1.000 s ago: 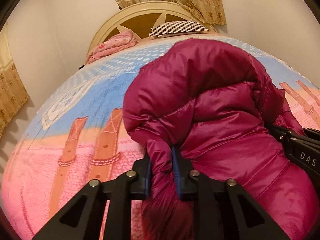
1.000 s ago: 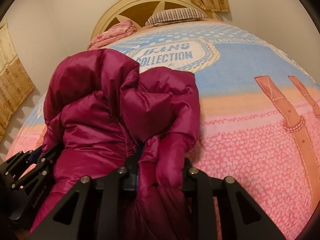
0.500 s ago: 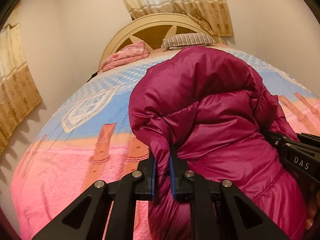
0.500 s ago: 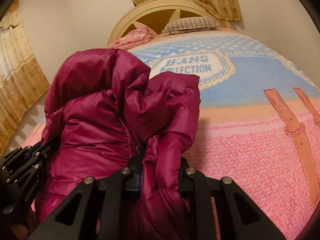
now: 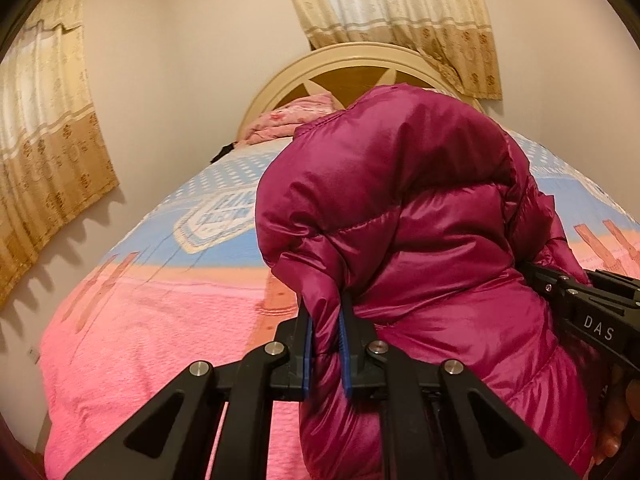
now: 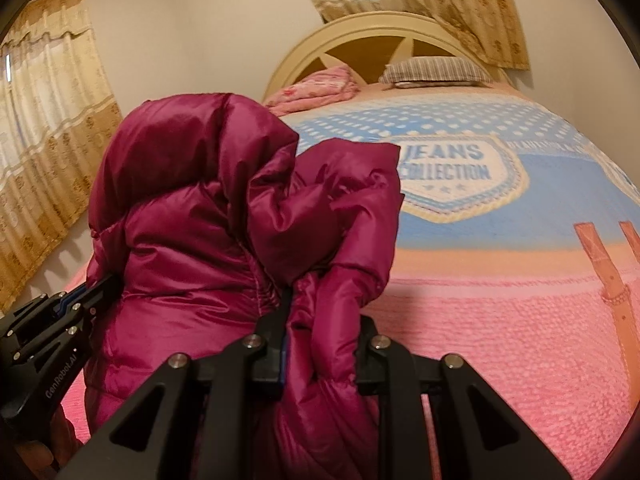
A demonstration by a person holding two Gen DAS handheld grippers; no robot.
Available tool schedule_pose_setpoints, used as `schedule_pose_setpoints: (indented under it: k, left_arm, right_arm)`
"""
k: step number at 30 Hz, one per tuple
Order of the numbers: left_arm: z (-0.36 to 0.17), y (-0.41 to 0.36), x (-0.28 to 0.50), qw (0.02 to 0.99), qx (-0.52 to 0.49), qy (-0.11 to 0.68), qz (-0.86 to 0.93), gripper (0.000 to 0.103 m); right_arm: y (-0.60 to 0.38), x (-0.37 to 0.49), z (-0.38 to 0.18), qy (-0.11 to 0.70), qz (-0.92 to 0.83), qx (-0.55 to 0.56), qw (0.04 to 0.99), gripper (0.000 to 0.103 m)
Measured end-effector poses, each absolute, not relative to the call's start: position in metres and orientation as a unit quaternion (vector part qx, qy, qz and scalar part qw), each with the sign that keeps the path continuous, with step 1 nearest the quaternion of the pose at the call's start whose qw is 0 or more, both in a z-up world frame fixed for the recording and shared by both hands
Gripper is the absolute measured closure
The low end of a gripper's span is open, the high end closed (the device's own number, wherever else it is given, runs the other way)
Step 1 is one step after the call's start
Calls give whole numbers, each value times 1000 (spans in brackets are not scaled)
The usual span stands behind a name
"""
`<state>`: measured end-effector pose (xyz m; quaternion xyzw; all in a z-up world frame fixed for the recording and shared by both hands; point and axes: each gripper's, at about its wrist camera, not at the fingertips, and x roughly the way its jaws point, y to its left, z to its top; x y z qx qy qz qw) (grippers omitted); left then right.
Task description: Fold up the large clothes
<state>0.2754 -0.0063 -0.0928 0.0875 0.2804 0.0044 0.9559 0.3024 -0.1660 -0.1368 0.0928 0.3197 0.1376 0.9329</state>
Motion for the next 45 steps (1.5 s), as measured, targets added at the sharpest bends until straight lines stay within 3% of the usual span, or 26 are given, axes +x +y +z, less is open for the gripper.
schedule_pose_setpoints:
  k: [21,45]
  left_arm:
    - [-93,93,259,953,50,292,67,93]
    - [-125,132,275,939,27,330,92,93]
  right_arm:
    - [-84,320,-138,332,218,46,916,81]
    - [-45,340,-158,368,242,23,897,81]
